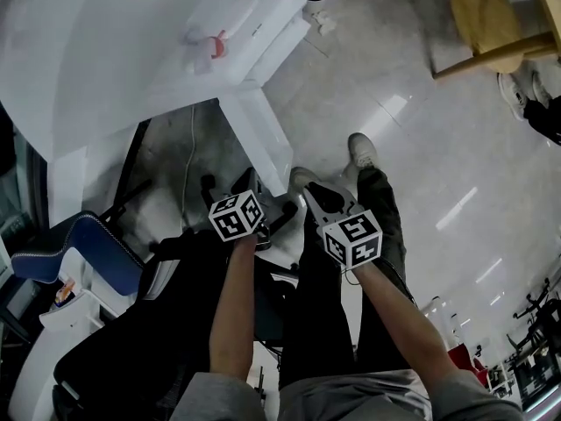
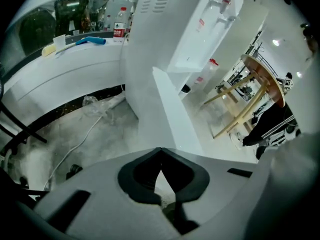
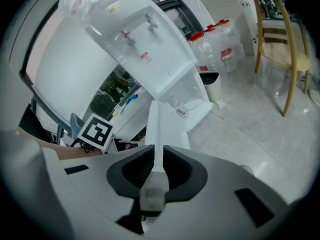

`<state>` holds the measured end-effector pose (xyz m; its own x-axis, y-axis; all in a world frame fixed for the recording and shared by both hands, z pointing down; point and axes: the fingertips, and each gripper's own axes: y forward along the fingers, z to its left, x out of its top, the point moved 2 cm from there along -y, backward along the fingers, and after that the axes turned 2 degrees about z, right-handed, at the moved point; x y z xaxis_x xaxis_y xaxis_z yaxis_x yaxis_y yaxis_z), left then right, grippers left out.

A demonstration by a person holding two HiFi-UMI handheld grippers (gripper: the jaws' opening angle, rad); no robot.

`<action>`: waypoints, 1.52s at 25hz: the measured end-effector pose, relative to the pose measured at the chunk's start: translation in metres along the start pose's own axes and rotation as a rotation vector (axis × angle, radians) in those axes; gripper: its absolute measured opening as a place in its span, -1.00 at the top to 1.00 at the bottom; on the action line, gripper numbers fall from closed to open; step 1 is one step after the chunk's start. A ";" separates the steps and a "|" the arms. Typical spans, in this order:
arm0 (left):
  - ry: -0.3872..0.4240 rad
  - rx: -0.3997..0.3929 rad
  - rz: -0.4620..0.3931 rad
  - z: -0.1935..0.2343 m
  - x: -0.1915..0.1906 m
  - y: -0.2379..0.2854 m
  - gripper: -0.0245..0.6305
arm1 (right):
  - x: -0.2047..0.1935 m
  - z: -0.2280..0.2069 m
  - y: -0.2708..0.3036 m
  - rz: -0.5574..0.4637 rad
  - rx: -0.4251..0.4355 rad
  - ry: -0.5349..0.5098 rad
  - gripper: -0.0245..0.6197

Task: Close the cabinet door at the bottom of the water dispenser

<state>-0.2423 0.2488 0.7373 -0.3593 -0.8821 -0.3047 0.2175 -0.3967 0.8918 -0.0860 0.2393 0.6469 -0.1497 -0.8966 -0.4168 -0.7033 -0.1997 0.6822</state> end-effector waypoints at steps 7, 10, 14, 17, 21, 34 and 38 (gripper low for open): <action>0.092 -0.047 0.052 -0.032 0.005 0.013 0.90 | -0.044 -0.021 0.016 0.058 -0.045 0.132 0.38; 0.108 -0.067 0.064 -0.051 0.008 0.020 0.90 | -0.049 -0.037 0.019 0.081 -0.069 0.108 0.30; 0.109 -0.076 0.061 -0.069 0.016 0.027 0.90 | -0.038 -0.058 0.029 0.106 -0.089 0.086 0.27; 0.101 -0.080 0.061 -0.083 0.020 0.038 0.90 | -0.025 -0.077 0.034 0.113 -0.110 0.088 0.27; 0.108 -0.096 0.060 -0.103 0.031 0.046 0.90 | 0.002 -0.095 0.030 0.102 -0.131 0.046 0.37; 0.086 -0.117 0.010 -0.155 0.087 0.077 0.90 | 0.093 -0.156 0.019 0.076 -0.181 -0.252 0.49; 0.050 -0.115 -0.003 -0.163 0.101 0.084 0.90 | 0.115 -0.167 0.022 0.078 -0.179 -0.322 0.50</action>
<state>-0.1123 0.0854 0.7271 -0.3149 -0.8912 -0.3264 0.3204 -0.4235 0.8473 -0.0027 0.0662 0.7139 -0.4289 -0.7474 -0.5073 -0.5526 -0.2272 0.8019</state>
